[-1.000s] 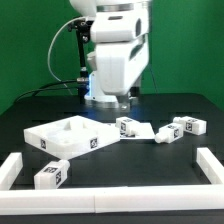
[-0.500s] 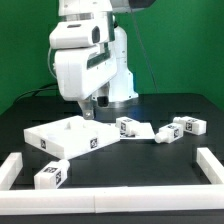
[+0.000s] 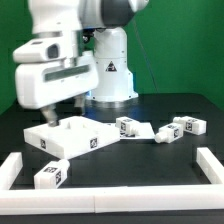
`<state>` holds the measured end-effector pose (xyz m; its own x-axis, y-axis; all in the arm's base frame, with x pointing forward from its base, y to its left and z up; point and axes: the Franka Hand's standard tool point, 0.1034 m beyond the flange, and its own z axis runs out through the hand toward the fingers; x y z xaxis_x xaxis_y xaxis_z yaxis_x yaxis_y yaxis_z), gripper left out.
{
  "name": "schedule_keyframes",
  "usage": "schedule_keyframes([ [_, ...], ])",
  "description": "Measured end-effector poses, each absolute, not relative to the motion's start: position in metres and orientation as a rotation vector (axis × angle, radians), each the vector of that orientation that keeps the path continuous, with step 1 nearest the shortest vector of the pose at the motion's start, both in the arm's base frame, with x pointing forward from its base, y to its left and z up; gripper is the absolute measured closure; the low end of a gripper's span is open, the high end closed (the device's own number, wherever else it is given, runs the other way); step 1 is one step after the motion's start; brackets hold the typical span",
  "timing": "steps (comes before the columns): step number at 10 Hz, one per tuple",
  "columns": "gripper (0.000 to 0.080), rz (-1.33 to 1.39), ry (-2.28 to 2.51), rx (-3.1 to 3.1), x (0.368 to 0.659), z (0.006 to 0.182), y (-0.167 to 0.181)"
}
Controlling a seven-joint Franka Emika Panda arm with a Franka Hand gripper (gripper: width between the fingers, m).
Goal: Assemble one leg
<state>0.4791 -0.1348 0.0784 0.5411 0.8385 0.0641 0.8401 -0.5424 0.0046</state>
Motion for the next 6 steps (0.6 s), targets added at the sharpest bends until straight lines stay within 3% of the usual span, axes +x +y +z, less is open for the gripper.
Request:
schedule_keyframes([
  [4, 0.0150, -0.096, -1.463, -2.755, 0.481, 0.079, -0.132],
  [6, 0.0150, -0.078, -1.326, -2.852, 0.457, 0.060, -0.158],
])
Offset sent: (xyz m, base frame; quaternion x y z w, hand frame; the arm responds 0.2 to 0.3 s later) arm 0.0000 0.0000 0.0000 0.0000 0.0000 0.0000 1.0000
